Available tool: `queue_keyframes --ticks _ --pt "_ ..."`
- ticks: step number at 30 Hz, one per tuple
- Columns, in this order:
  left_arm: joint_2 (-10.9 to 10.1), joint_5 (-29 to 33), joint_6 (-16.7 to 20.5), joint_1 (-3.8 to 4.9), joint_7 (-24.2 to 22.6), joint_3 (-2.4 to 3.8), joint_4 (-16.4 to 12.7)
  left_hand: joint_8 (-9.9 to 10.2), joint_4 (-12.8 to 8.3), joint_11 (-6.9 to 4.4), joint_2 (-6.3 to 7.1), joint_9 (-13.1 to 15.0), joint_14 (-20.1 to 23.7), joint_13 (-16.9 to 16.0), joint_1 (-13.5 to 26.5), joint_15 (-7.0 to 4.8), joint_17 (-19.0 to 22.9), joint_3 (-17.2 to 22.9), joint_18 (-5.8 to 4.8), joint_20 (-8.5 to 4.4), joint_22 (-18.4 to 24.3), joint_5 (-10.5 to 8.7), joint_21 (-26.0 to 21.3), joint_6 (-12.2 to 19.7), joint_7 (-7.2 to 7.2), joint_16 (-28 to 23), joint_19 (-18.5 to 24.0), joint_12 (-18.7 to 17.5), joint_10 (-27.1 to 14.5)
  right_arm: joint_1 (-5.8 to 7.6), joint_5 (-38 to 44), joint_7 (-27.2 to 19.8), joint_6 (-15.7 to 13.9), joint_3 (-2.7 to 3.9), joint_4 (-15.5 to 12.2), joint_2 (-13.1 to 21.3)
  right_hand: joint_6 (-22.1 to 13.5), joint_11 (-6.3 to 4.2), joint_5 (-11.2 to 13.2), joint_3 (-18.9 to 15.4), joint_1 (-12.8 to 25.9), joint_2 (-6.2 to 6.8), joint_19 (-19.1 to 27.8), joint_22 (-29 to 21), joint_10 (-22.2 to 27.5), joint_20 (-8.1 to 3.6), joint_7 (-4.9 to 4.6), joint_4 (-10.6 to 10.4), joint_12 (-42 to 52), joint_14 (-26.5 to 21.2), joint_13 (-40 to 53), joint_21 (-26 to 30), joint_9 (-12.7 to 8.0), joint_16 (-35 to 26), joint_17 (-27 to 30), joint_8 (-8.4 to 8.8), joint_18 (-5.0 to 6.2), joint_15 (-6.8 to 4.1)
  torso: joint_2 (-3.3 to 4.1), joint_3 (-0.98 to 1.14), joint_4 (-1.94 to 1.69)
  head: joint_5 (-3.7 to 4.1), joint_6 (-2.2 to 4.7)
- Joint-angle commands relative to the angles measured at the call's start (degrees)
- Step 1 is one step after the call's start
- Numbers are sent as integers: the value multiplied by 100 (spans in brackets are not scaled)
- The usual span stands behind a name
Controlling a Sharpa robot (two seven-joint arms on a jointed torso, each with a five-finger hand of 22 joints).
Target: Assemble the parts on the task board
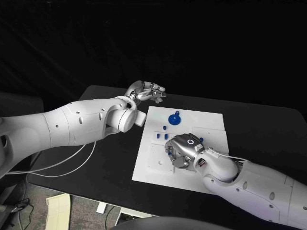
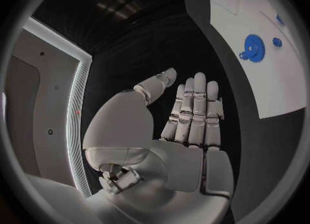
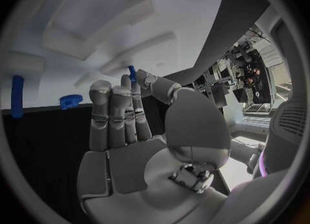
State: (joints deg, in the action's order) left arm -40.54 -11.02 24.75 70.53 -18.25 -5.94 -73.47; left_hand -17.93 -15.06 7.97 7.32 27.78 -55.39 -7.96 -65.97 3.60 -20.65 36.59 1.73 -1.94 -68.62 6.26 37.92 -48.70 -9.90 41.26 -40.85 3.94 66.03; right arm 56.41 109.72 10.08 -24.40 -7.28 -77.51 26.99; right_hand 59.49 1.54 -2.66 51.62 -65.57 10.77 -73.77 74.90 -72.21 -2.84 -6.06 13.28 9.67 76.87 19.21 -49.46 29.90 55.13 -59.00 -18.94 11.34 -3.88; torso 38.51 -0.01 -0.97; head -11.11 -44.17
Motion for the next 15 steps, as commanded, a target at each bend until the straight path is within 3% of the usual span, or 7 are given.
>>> queue_keyframes --ticks 1,5,9,15 --pt "11 -32 -11 11 -71 6 -11 -30 0 1 -34 -8 -39 7 -11 11 -6 -34 63 -5 -8 -14 -33 35 16 -23 -9 31 6 -13 69 53 337 -24 43 -32 15 79 -21 35 -32 -5 10 122 -114 -49 -11 13 12 -16 4 -30 6 0 9 -21 366 -21 0 -2 0 4 -2" --pt "9 -32 -16 14 -67 6 -20 -31 -1 1 -35 -9 -40 8 -12 11 -8 -33 63 -4 -8 -14 -35 35 16 -26 -10 31 7 -17 78 84 365 -78 78 -67 -13 94 -26 33 -10 -11 28 121 -77 -45 -24 22 -26 -24 -7 -34 -6 -4 27 0 366 -7 3 -2 -2 12 -7" --pt "12 -34 -16 14 -65 6 -15 -31 0 1 -36 -10 -40 8 -12 11 -10 -33 63 -4 -9 -14 -36 36 16 -28 -10 31 7 -20 61 98 373 -91 113 -89 -51 117 -54 20 21 15 42 121 -29 -37 -43 31 -73 -27 -22 -40 -26 -2 47 30 366 15 4 0 -3 12 -10" --pt "4 -34 -22 15 -62 6 -21 -32 0 1 -37 -10 -40 9 -13 12 -12 -34 62 -4 -9 -14 -37 36 16 -31 -10 31 6 -20 -70 23 325 -95 127 -82 -174 175 -139 -111 181 187 56 116 103 -17 -102 -38 -185 -32 -68 -50 -80 9 85 113 366 70 -2 -3 0 21 -10"
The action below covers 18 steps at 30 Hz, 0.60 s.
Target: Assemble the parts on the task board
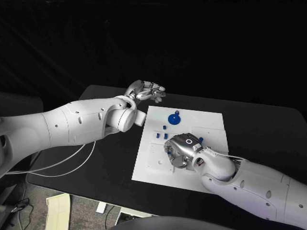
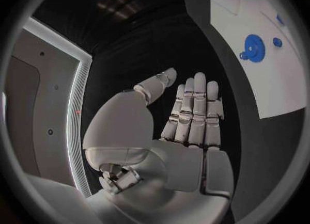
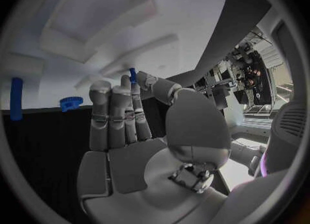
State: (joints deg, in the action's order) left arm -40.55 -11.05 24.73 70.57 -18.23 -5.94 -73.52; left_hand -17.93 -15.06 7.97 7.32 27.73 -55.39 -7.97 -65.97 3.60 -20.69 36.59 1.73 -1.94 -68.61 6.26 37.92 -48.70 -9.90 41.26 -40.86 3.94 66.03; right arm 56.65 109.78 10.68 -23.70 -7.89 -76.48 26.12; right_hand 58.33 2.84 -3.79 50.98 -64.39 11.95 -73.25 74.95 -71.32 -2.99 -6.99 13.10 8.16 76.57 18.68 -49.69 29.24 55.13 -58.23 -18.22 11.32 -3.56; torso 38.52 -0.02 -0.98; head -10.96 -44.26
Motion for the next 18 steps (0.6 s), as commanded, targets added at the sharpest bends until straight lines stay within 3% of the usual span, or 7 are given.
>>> queue_keyframes --ticks 1,5,12,14,16,18 --pt "5 -30 -20 11 -64 6 -16 -32 0 1 -37 -5 -40 9 -13 12 -8 -34 62 -4 -10 -14 -38 36 15 -32 -10 31 6 -44 -108 -55 236 -34 19 12 -119 65 -35 -98 112 142 10 110 74 2 -34 -37 -76 -4 -34 -26 -34 10 17 76 368 57 -3 -3 3 7 -1" --pt "0 -30 -23 11 -60 6 -17 -32 1 2 -37 -6 -41 10 -13 12 -9 -35 62 -3 -11 -15 -39 37 15 -34 -10 31 6 -43 -246 -109 76 -35 -4 49 -326 150 -82 -280 226 325 21 106 304 6 -127 -96 -228 -9 -116 -28 -105 26 44 192 368 140 -4 -3 5 6 0" --pt "-20 -30 -20 11 -57 5 -8 -32 1 2 -37 -6 -41 10 -13 12 -10 -35 62 -3 -11 -15 -39 37 15 -34 -11 31 6 -41 -328 -126 -408 -32 -255 243 -360 166 -82 -318 247 352 22 106 341 7 -142 -103 -251 -11 -130 -28 -115 30 46 210 368 153 -4 -3 4 29 18" --pt "-31 -30 -19 11 -59 5 0 -32 1 2 -35 -7 -41 10 -11 13 -11 -36 62 -3 -11 -16 -40 39 14 -36 -11 30 5 -39 -340 -127 -566 -25 -376 346 -591 269 -103 -587 421 492 49 112 677 13 -229 10 -437 -36 -222 -29 -168 28 49 332 364 230 -4 -2 5 40 34" --pt "-41 -30 -17 11 -61 5 2 -31 1 2 -34 -7 -41 10 -11 13 -12 -36 62 -3 -11 -16 -41 40 14 -37 -11 30 5 -36 -331 -123 -662 31 -485 443 -611 301 -217 -663 373 494 56 96 702 -1 -250 53 -432 -41 -250 -10 -173 41 57 332 368 283 -7 0 10 48 44" --pt "-54 -30 -15 11 -61 5 8 -31 1 3 -35 -7 -41 11 -12 13 -13 -36 62 -3 -12 -16 -41 40 13 -38 -11 30 4 -21 -387 -140 -698 129 -591 534 -607 297 -204 -663 305 497 40 81 679 -9 -248 38 -414 -37 -268 4 -175 53 68 320 368 280 -6 0 10 59 59"
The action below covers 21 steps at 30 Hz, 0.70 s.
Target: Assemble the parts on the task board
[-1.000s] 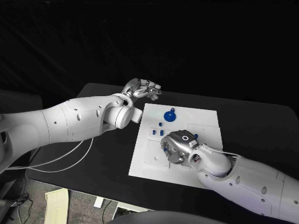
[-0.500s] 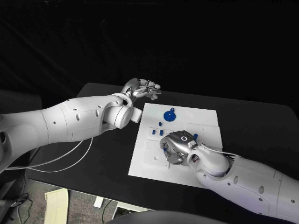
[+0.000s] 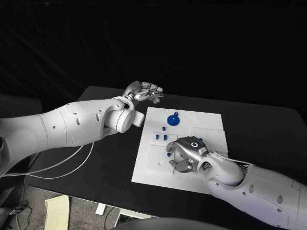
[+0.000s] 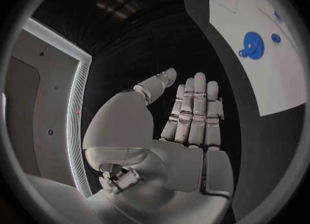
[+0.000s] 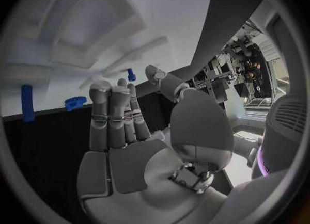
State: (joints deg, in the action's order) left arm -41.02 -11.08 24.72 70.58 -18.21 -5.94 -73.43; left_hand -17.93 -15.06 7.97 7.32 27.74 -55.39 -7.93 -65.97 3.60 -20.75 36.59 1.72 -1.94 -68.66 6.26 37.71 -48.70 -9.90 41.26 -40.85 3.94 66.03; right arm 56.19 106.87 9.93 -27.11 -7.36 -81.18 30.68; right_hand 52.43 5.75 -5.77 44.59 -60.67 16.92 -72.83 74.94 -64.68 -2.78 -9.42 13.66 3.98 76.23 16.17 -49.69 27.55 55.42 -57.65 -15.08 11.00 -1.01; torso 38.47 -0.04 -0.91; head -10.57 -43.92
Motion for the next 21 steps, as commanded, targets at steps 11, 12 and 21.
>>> queue_keyframes --ticks 11,12,21 --pt "-47 -27 -35 10 -76 5 -1 -32 -1 3 -36 -10 -42 8 -16 13 -12 -35 62 -3 -8 -15 -23 42 12 -44 -11 29 3 370 -316 -115 242 625 -586 777 12 -23 93 44 -283 0 -69 70 -85 -41 12 -105 52 22 -79 17 -18 91 45 -39 400 -3 -2 3 13 162 195" --pt "-54 -27 -37 10 -75 4 -6 -32 -1 3 -36 -10 -42 8 -17 13 -13 -35 62 -3 -8 -15 -24 42 12 -45 -11 29 3 433 -342 -132 381 649 -582 841 17 -25 100 44 -290 -4 -77 72 -92 -42 13 -116 54 25 -85 13 -19 100 46 -44 400 -5 -2 2 11 182 213" --pt "-41 -27 -45 10 -77 4 0 -33 -2 3 -36 -11 -44 9 -20 13 -18 -35 62 -2 -10 -14 -27 43 12 -50 -11 29 3 682 -287 -53 1035 686 -205 1041 -21 -8 111 -67 -304 4 -98 95 -54 -42 44 -108 23 25 -157 -10 -46 170 56 -45 400 11 0 5 1 289 268"
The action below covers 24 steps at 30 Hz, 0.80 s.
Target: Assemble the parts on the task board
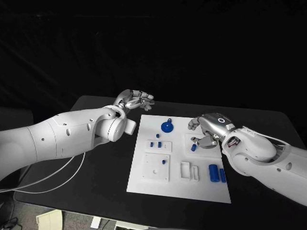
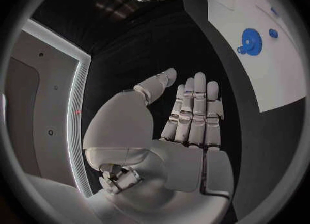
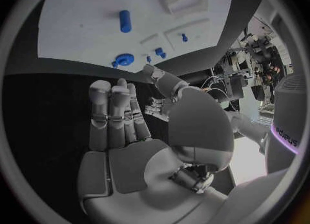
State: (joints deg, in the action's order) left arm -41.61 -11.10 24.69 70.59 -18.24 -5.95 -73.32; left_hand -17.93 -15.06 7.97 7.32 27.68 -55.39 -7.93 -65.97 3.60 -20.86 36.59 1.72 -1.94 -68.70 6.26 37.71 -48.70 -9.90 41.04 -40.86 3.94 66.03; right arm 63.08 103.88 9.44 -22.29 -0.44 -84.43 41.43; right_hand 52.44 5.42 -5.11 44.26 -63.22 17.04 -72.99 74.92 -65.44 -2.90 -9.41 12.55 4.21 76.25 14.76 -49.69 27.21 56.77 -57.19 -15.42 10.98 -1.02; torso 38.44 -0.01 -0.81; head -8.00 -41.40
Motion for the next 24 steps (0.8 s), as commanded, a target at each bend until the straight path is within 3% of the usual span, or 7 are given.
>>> queue_keyframes --ticks 1,6,10,15,24 --pt "17 -25 -44 9 -75 5 -13 -33 -2 3 -36 -6 -45 9 -20 13 -8 -35 63 -2 -6 -14 -27 43 12 -28 -11 29 3 -7 12 0 569 -6 140 -44 -25 27 54 -39 -50 -7 -80 97 26 -30 45 5 -3 20 -21 -10 -13 38 11 -10 402 14 5 4 -11 39 24" --pt "25 -25 -47 9 -75 5 -13 -34 -2 3 -37 -6 -45 10 -21 13 -10 -35 63 -2 -6 -14 -29 43 12 -31 -11 29 2 -7 37 30 844 -21 387 -193 -65 42 111 -70 -45 -7 -65 100 69 -19 85 -4 -22 4 -63 -6 -30 55 25 1 402 30 10 5 -18 47 27" --pt "33 -25 -48 9 -75 5 -8 -34 -2 4 -37 -7 -46 10 -21 14 -12 -36 62 -2 -7 -14 -30 43 11 -33 -12 29 2 -10 33 23 974 -98 532 -280 -90 46 153 -102 -21 -8 -52 103 101 -9 110 -14 -30 -11 -95 -4 -40 64 37 5 402 33 14 3 -29 61 20" --pt "31 -25 -56 8 -75 5 -5 -35 -1 4 -38 -8 -46 11 -20 14 -15 -37 62 -1 -8 -14 -32 43 11 -36 -12 29 2 -25 22 24 1174 -179 592 -308 -98 47 162 -126 0 -15 -43 104 108 -3 116 -23 -25 -21 -115 -2 -46 71 47 3 402 35 13 -2 -29 57 1" --pt "24 -25 -61 8 -76 5 -3 -36 1 5 -39 -9 -47 12 -19 14 -19 -38 61 -1 -9 -15 -34 44 11 -40 -13 28 1 -38 62 60 1314 -218 627 -309 -67 32 149 -96 -32 -40 -33 104 49 3 100 -47 10 -29 -133 0 -48 85 66 -26 402 20 9 -4 -21 45 -24"
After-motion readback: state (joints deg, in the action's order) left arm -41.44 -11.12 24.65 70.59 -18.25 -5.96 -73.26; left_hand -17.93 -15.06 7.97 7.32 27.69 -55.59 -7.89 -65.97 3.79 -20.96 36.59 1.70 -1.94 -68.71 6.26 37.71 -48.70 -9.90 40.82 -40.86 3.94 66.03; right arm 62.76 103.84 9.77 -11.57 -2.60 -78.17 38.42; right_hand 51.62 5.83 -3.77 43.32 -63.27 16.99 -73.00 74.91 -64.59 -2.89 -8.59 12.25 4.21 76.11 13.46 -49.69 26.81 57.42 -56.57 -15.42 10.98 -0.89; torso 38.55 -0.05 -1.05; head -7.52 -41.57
